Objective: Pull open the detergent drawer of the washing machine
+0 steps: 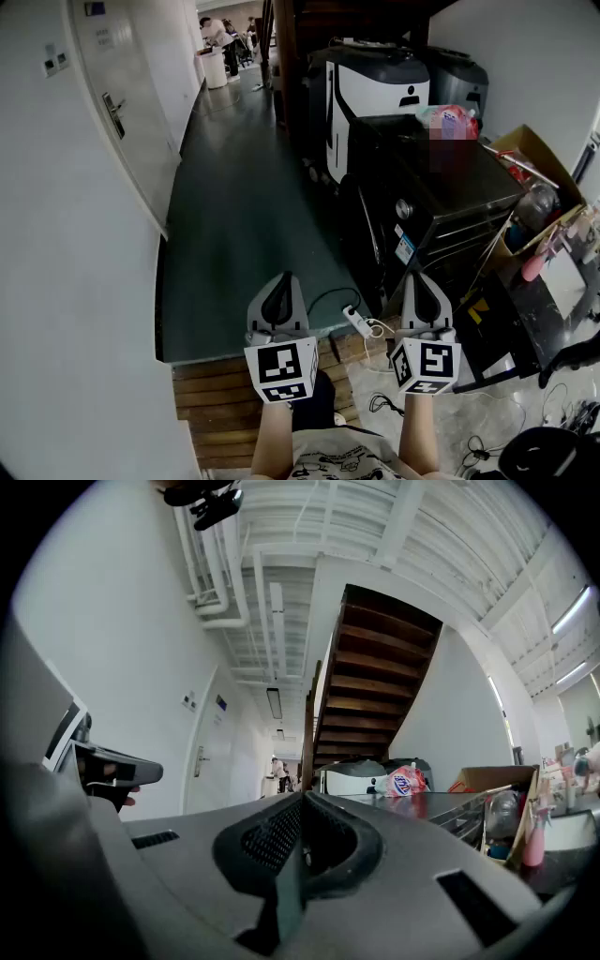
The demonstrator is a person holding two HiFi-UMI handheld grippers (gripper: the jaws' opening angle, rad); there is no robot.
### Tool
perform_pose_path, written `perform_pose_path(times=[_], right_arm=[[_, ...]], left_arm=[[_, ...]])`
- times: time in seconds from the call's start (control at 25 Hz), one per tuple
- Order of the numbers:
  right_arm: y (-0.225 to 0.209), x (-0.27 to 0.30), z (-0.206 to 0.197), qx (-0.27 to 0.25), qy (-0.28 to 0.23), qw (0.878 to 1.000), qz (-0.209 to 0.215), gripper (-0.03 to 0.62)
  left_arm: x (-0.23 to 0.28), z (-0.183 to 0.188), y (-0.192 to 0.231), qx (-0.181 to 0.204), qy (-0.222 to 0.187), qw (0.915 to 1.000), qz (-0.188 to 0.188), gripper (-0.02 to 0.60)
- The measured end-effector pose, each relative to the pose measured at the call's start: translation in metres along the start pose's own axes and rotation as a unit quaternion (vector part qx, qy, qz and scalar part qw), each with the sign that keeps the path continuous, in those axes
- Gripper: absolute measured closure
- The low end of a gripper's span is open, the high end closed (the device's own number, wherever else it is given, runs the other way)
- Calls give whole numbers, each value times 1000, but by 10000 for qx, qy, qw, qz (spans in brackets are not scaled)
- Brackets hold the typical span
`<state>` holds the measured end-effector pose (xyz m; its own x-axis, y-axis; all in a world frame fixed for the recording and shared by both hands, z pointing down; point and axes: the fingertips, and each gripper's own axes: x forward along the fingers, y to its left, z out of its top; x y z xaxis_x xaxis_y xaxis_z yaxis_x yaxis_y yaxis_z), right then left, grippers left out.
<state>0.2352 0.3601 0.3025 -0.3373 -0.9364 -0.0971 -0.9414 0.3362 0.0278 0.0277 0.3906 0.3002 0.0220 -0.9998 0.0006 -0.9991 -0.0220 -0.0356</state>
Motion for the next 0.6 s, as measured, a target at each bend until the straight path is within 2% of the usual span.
perform_pose_path(times=[0.6], right_arm=[[4, 12, -9, -41, 48, 10000, 22, 582]], left_arm=[[12, -9, 4, -1, 106, 9999, -52, 568]])
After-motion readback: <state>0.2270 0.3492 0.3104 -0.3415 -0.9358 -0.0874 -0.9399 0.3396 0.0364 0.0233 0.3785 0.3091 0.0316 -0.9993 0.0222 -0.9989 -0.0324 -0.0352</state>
